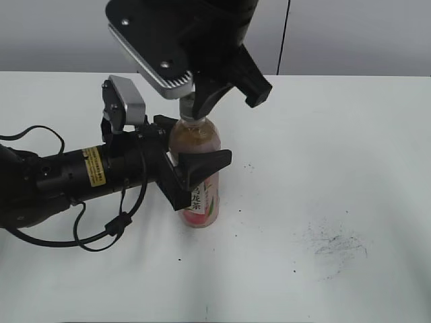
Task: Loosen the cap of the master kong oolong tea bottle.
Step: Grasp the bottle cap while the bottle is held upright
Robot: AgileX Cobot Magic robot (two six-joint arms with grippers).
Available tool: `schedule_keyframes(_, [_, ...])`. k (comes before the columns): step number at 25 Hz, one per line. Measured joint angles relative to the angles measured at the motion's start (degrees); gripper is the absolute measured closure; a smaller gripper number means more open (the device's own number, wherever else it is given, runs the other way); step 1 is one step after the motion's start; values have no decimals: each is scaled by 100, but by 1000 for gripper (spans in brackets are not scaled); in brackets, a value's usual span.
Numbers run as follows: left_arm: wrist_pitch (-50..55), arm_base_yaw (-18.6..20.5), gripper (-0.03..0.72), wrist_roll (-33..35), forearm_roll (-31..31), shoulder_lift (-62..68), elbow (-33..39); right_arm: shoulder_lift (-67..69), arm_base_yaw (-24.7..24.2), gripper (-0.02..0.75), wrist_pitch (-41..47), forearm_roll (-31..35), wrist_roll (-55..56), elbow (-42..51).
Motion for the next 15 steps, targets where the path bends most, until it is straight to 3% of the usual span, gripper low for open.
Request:
schedule_keyframes(8, [0, 0, 244, -5, -11, 0, 0, 0, 0, 468, 0, 10, -3259, 0])
schedule_keyframes(15, [0, 0, 244, -5, -11, 0, 0, 0, 0, 468, 0, 16, -4877, 0])
